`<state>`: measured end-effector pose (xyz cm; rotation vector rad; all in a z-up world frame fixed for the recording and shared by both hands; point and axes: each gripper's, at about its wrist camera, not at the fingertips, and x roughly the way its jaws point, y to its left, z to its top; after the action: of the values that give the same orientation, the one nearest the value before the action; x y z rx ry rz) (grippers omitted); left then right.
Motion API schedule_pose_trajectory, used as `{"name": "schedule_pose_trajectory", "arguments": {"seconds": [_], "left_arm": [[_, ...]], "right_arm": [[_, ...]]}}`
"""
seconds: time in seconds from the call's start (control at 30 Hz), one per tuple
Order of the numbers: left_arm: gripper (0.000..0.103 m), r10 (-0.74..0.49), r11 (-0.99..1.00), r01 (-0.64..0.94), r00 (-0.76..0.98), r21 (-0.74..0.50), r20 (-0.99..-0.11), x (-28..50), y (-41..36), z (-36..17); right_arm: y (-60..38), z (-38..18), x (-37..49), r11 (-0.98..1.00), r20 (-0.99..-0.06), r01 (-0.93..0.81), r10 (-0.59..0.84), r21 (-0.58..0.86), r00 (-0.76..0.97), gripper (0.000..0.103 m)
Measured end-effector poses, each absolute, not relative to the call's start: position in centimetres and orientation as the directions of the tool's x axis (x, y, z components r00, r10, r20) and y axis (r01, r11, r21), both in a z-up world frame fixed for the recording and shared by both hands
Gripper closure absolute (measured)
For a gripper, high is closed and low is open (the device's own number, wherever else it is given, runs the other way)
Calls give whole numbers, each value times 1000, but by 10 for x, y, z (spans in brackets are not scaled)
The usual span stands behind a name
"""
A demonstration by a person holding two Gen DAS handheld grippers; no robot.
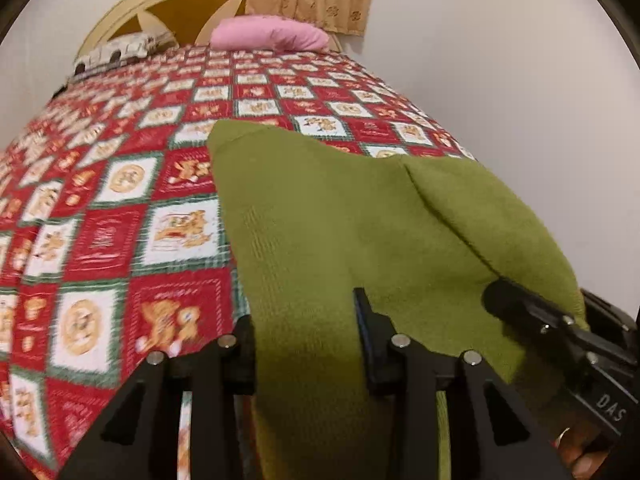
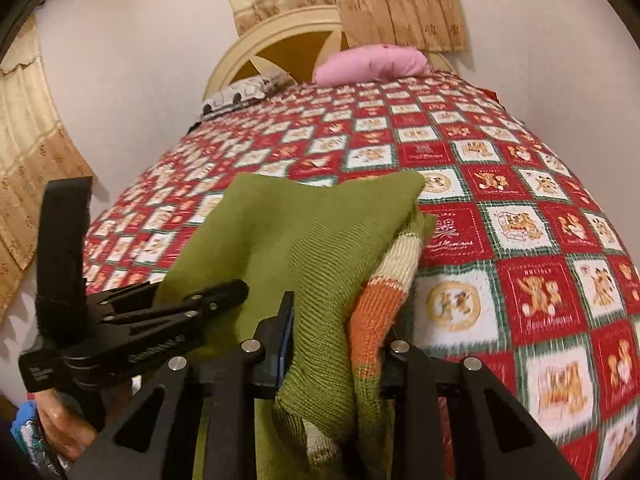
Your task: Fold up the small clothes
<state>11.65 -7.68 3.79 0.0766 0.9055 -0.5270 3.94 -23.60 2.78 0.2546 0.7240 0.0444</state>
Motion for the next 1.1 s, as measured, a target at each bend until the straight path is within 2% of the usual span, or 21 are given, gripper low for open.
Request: {"name": "schedule_pose_trajectory", "arguments": {"seconds": [0.3, 0.53, 0.83, 1.1], "left_arm": [[65, -417, 841, 530, 509, -108, -753, 57, -55, 66], [65, -504, 747, 653, 438, -122, -744, -1, -69, 76], [65, -650, 491, 854, 231, -169, -724, -90, -141, 91], [65, -633, 481, 870, 262, -105, -728, -78, -228, 82]], "right_arm": [[-202, 55, -46, 950, -586, 84, 114, 301, 803, 75], [-199, 74, -138, 950, -596, 192, -8, 245, 803, 75], [-238, 105, -255, 909, -608, 386, -218, 159, 764, 75], [-311, 80, -248, 870, -563, 477, -334, 125, 756, 76]]}}
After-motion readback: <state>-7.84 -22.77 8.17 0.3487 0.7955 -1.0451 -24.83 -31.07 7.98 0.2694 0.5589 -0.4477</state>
